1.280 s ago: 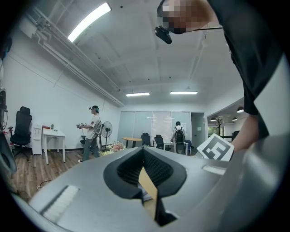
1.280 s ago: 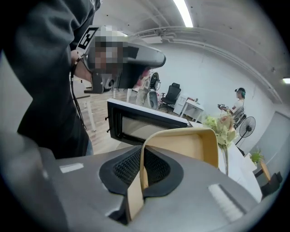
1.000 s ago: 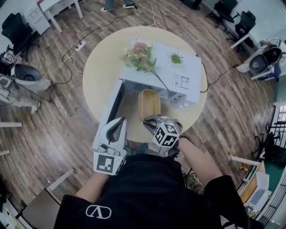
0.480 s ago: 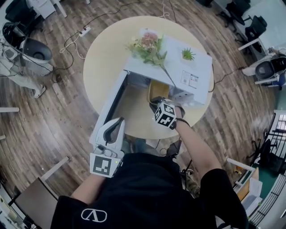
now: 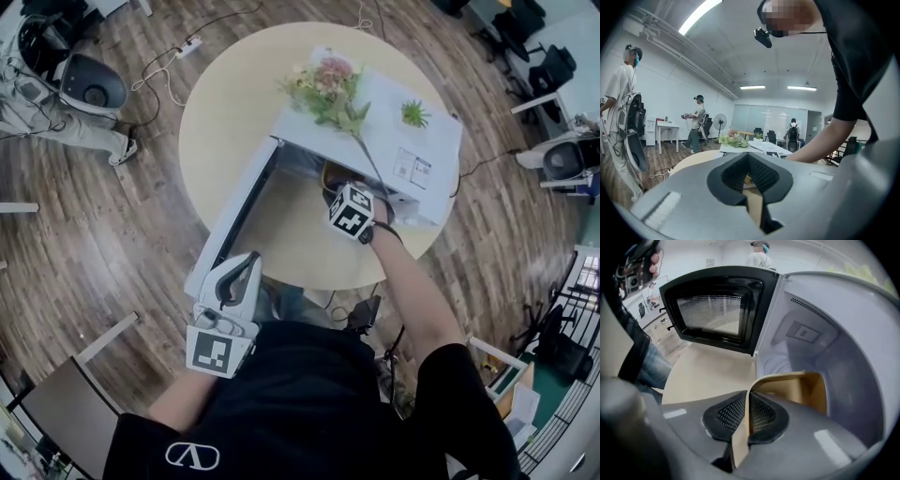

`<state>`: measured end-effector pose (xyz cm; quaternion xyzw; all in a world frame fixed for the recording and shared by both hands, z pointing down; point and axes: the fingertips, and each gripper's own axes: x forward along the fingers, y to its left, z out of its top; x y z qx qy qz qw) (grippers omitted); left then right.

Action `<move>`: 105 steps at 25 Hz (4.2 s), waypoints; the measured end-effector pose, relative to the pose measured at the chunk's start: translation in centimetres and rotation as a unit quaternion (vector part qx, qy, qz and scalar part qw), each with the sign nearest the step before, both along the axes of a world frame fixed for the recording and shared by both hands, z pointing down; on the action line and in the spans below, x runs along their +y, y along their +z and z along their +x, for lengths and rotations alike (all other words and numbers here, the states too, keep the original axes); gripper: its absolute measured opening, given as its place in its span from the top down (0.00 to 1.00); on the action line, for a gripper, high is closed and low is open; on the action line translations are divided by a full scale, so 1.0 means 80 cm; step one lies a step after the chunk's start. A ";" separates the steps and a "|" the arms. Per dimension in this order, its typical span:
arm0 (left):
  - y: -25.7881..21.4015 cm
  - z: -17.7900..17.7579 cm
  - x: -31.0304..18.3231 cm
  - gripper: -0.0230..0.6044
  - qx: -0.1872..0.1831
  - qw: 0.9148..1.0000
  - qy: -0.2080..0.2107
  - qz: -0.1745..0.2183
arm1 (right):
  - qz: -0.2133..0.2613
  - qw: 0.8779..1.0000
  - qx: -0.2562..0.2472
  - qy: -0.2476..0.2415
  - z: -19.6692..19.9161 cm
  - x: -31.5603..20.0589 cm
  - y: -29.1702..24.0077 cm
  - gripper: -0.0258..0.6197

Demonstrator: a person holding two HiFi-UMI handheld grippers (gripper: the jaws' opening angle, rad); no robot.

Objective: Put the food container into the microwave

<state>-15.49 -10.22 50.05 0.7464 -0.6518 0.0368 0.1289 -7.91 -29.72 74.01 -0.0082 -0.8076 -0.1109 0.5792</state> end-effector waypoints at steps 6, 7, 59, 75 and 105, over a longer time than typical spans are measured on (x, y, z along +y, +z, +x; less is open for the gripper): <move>0.011 0.005 0.002 0.96 0.010 1.000 -0.002 -0.010 | 0.007 1.000 0.013 0.015 -0.011 -0.030 0.009 0.93; 0.013 0.006 0.002 0.96 0.012 1.000 -0.002 -0.012 | 0.010 1.000 0.015 0.017 -0.013 -0.032 0.011 0.93; -0.074 0.072 -0.055 0.96 -0.024 0.992 0.105 0.065 | 0.047 0.954 -0.230 0.188 0.112 0.164 -0.185 0.92; -0.172 0.093 -0.092 0.96 -0.047 0.977 0.137 0.158 | 0.090 0.809 -0.540 0.213 0.113 0.183 -0.442 0.94; -0.214 0.098 -0.088 0.96 -0.027 0.975 0.113 0.190 | 0.131 0.720 -0.624 0.273 0.182 0.150 -0.496 0.95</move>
